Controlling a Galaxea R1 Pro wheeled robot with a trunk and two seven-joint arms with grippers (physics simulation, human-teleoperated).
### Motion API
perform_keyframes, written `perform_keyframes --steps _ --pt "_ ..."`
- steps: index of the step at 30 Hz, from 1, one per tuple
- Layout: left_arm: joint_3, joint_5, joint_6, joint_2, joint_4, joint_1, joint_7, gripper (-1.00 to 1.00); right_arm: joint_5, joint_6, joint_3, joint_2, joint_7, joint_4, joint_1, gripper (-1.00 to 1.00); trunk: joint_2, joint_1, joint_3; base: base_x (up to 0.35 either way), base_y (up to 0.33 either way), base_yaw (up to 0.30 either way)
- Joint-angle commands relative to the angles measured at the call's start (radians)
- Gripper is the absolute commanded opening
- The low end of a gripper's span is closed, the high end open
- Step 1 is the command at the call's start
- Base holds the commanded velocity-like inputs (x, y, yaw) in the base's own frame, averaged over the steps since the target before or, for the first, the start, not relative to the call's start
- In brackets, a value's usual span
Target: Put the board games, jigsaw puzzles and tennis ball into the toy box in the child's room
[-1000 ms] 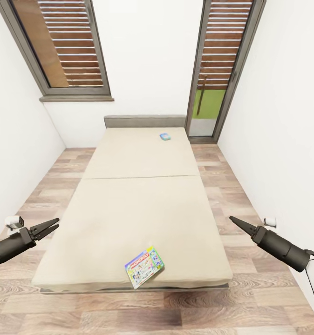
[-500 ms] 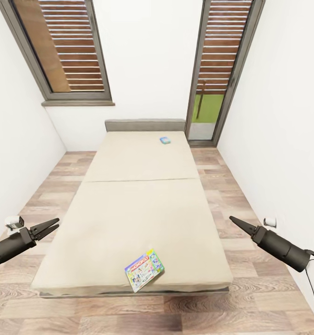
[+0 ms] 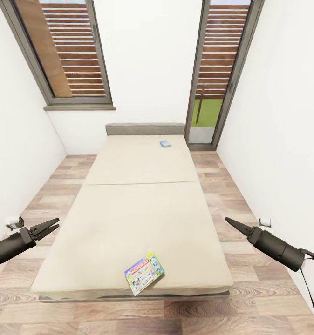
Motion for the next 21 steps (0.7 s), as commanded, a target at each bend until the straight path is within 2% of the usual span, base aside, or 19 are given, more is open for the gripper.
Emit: perform_keyframes --steps 1,8,21 --pt "0.001 -0.001 0.011 0.000 0.000 -0.001 -0.004 1.00 0.000 0.001 0.005 0.000 0.002 0.000 -0.001 1.00 -0.002 0.001 0.000 0.000 0.000 0.000" --pt "0.001 -0.001 0.011 0.000 0.000 -0.001 -0.005 1.00 0.000 -0.027 0.016 0.000 0.003 0.000 -0.001 1.00 -0.002 0.001 0.012 0.000 0.000 0.000" --pt "0.001 -0.001 0.011 0.000 0.000 -0.001 -0.005 1.00 0.000 -0.031 0.016 0.000 0.003 0.002 -0.001 1.00 -0.002 0.001 0.033 0.000 0.000 0.000"
